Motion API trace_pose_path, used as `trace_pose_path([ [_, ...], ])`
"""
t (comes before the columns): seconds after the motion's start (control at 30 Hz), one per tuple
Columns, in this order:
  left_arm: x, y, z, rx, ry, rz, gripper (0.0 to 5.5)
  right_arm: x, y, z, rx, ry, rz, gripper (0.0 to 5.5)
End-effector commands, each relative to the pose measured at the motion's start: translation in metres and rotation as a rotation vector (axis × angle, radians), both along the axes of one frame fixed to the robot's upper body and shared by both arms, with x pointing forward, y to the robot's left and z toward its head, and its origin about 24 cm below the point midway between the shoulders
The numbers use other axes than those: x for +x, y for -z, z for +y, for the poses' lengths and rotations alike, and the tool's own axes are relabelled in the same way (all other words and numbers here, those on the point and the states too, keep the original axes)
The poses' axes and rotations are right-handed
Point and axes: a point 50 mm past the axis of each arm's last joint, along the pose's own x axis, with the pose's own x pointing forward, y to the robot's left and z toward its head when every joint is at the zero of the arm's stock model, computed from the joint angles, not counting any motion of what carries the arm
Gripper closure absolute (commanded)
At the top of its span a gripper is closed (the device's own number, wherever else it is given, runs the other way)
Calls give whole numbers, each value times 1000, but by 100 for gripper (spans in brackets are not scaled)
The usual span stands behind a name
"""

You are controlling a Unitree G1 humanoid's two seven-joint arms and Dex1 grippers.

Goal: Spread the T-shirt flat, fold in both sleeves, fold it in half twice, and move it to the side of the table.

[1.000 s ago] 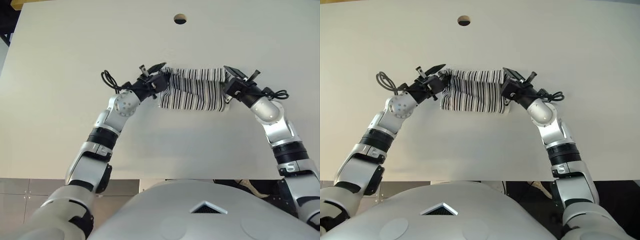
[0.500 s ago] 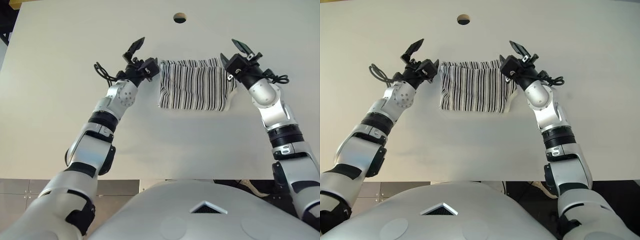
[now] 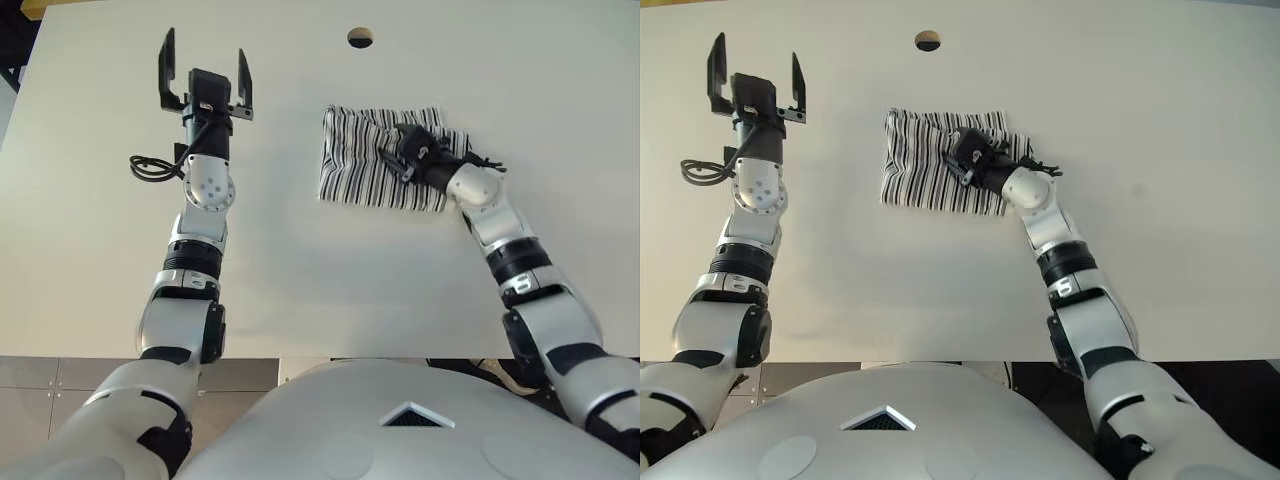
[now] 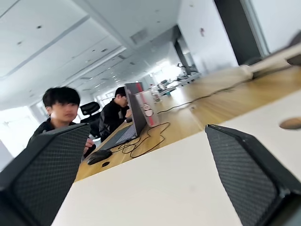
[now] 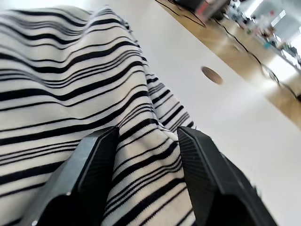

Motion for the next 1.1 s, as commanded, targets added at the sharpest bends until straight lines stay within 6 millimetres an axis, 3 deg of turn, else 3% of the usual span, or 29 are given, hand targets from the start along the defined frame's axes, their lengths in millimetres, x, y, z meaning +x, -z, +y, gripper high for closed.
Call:
trace_pose_path([
  [0.03, 0, -2, -2, -64, -15, -22, 96, -5, 41, -62, 4, 474, 267, 317],
  [0.2, -5, 5, -2, -103, -39, -16, 96, -5, 25, -144, 195, 981, 275, 317],
  [0.37, -10, 11, -7, -115, -40, -12, 96, -33, 8, -225, 207, 1321, 212, 317],
  [0.43, -14, 13, -9, -119, -40, -16, 96, -40, 1, -243, 217, 1413, 179, 317],
  [0.53, -19, 14, -7, -149, -54, -35, 96, -29, -17, -245, 195, 1414, 36, 317],
  [0.6, -21, 11, -8, -196, -55, -57, 96, -7, -46, -231, 151, 1325, -226, 317],
  [0.67, -20, 7, -13, -248, -41, -77, 96, 19, -80, -190, 185, 1162, -525, 317],
  [0.7, -19, 4, -17, -270, -30, -89, 96, 28, -96, -160, 222, 1064, -660, 317],
  [0.77, -17, -5, -29, -317, 4, -123, 96, 36, -121, -84, 352, 839, -856, 317],
  [0.83, -17, -12, -42, -353, 38, -155, 96, 26, -125, -25, 447, 685, -924, 317],
  [0.87, -19, -15, -47, -356, 53, -174, 96, 19, -121, -5, 463, 638, -935, 317],
  [0.93, -27, -16, -56, -347, 79, -208, 96, 4, -97, 17, 447, 592, -897, 317],
  [1.03, -39, -6, -60, -376, 85, -195, 96, -19, -63, 14, 387, 588, -855, 317],
  [1.1, -47, -1, -63, -390, 90, -189, 96, -28, -54, 7, 388, 592, -836, 317],
])
